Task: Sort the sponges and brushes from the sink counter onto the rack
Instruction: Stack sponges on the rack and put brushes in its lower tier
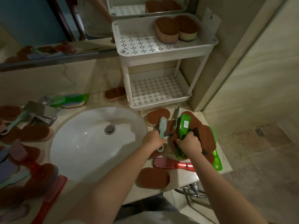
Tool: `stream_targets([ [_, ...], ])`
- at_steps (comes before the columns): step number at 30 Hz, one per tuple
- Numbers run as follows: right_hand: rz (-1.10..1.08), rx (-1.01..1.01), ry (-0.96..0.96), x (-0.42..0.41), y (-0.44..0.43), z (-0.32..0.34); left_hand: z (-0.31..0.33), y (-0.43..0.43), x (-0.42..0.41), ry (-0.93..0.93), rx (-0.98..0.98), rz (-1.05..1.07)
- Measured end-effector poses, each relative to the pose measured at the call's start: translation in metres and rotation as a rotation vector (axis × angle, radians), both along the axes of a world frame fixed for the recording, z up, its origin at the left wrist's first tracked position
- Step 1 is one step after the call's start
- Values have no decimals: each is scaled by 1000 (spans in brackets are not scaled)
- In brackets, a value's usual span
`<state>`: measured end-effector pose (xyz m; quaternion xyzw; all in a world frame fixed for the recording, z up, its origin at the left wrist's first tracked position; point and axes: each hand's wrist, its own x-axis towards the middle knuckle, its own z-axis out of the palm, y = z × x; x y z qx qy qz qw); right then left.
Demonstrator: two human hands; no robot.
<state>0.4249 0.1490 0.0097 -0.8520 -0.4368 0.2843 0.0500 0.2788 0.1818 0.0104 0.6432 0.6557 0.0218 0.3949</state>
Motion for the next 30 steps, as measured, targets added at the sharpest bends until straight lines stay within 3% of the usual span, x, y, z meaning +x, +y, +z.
stream_targets([
  [6, -67, 66, 131, 12, 3, 3, -10, 5, 11, 40, -10, 47],
  [11, -123, 237, 236, 13, 6, 19, -7, 11, 11, -134, 27, 126],
  [17, -175, 519, 510, 2, 37, 35, 11, 20, -5, -318, 157, 261],
  [22, -217, 418, 693, -1, 93, 42, 43, 53, -16, -408, 203, 362],
  [30, -142, 264, 546, 5, 152, 39, 53, 82, -16, -401, 176, 417],
])
